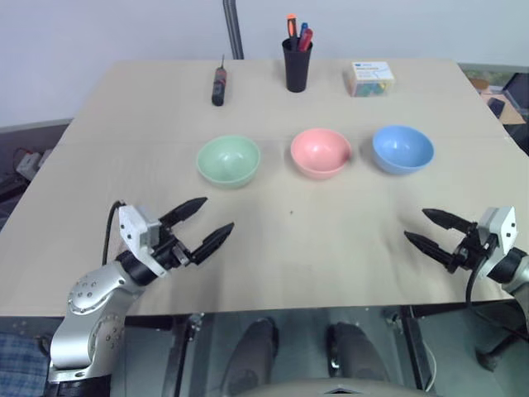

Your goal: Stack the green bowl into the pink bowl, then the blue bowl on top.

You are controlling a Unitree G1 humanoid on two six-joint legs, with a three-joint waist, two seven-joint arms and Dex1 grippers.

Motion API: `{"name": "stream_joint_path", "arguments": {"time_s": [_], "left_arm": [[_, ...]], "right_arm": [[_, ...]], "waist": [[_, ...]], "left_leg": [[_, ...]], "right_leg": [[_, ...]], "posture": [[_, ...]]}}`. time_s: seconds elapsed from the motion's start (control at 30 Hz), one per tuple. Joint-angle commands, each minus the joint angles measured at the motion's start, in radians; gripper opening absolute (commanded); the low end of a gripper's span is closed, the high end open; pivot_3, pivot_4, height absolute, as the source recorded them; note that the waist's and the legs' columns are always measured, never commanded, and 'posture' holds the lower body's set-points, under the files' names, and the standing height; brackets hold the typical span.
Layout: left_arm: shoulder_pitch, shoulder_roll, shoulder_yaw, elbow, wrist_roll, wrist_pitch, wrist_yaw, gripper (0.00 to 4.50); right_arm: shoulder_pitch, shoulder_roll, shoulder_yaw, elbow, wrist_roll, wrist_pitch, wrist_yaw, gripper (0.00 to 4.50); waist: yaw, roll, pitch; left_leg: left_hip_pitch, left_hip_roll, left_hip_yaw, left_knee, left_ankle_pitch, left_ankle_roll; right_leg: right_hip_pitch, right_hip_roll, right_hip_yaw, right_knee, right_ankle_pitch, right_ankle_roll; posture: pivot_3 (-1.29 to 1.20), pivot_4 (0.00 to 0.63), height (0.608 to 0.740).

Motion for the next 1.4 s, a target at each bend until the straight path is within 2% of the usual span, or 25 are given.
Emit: {"name": "stream_joint_path", "arguments": {"time_s": [0.03,0.17,0.27,0.37,0.7,0.97,1.07,1.17,1.27,1.3,1.4], "left_arm": [[-0.018,-0.011,0.018,-0.08,-0.044,-0.007,0.016,4.5],[-0.011,-0.021,0.011,-0.1,-0.052,-0.006,0.021,4.5],[0.004,-0.03,0.016,-0.108,-0.038,-0.018,0.03,4.5],[0.016,-0.039,0.027,-0.111,-0.03,-0.031,0.038,4.5],[0.097,-0.056,0.064,-0.152,-0.01,-0.074,0.065,4.5],[0.152,-0.064,0.081,-0.168,-0.003,-0.103,0.074,4.5],[0.16,-0.064,0.08,-0.165,0.001,-0.115,0.075,4.5],[0.165,-0.063,0.079,-0.163,0.001,-0.12,0.075,4.5],[0.167,-0.063,0.077,-0.16,0.003,-0.124,0.072,4.5],[0.167,-0.064,0.075,-0.158,0.004,-0.125,0.07,4.5],[0.169,-0.064,0.069,-0.156,0.001,-0.122,0.065,4.5]], "right_arm": [[-0.125,-0.074,0.074,-0.011,-0.072,0.007,0.018,3.51],[-0.345,-0.093,0.211,0.045,-0.166,0.019,0.03,3.51],[-0.539,-0.058,0.338,0.11,-0.26,0.013,0.043,3.51],[-0.663,-0.015,0.429,0.207,-0.335,-0.01,0.047,3.51],[-0.984,0.143,0.651,0.652,-0.604,-0.198,0.019,3.51],[-1.129,0.262,0.719,0.927,-0.729,-0.33,-0.023,3.51],[-1.162,0.287,0.724,0.988,-0.763,-0.378,-0.051,2.69],[-1.175,0.296,0.712,1.016,-0.773,-0.402,-0.052,1.37],[-1.176,0.288,0.705,1.021,-0.776,-0.417,-0.046,0.28],[-1.174,0.284,0.702,1.019,-0.777,-0.421,-0.044,0.12],[-1.162,0.262,0.695,0.988,-0.776,-0.427,-0.028,0.12]], "waist": [[-0.001,0.0,0.0],[-0.001,0.0,0.0],[-0.003,0.0,0.0],[0.001,0.0,0.0],[-0.007,0.0,0.0],[-0.003,0.0,0.0],[-0.004,0.0,0.0],[-0.006,0.0,0.0],[-0.006,0.0,0.0],[-0.007,0.0,0.0],[-0.007,0.0,0.0]], "left_leg": [[0.0,0.0,0.0,0.0,0.0,0.0],[0.0,0.0,0.0,0.0,0.0,0.0],[0.0,0.0,0.0,0.0,0.0,0.0],[0.0,0.0,-0.001,0.0,0.0,0.0],[-0.001,-0.002,0.0,-0.002,0.0,0.0],[-0.001,-0.001,-0.001,-0.005,0.0,-0.001],[-0.001,-0.002,-0.001,-0.005,0.0,-0.001],[0.0,-0.002,-0.001,-0.006,0.0,-0.001],[0.0,-0.001,0.0,-0.007,0.0,-0.001],[0.0,-0.001,0.0,-0.007,0.0,-0.001],[-0.001,-0.001,0.001,-0.008,0.0,-0.001]], "right_leg": [[0.0,0.0,0.0,0.0,0.0,0.0],[0.0,0.001,-0.001,0.0,0.0,0.0],[0.0,0.001,0.0,0.0,0.0,0.0],[0.0,0.001,-0.002,0.0,0.0,-0.001],[-0.001,0.001,-0.001,-0.003,0.003,0.002],[-0.002,0.003,-0.001,-0.002,0.003,0.001],[-0.002,0.003,-0.001,-0.003,0.003,0.001],[-0.003,0.003,0.0,-0.002,0.003,0.001],[-0.004,0.004,0.0,-0.002,0.003,0.001],[-0.005,0.004,0.0,-0.002,0.003,0.001],[-0.006,0.004,0.002,-0.001,0.003,0.001]], "posture": [[0.0,0.15,0.74],[0.0,0.15,0.74],[0.0,0.15,0.74],[0.0,0.15,0.74],[0.0,0.15,0.74],[0.0,0.15,0.74],[0.0,0.15,0.74],[0.0,0.15,0.74],[0.0,0.15,0.74],[0.0,0.15,0.74],[0.0,0.15,0.74]]}}
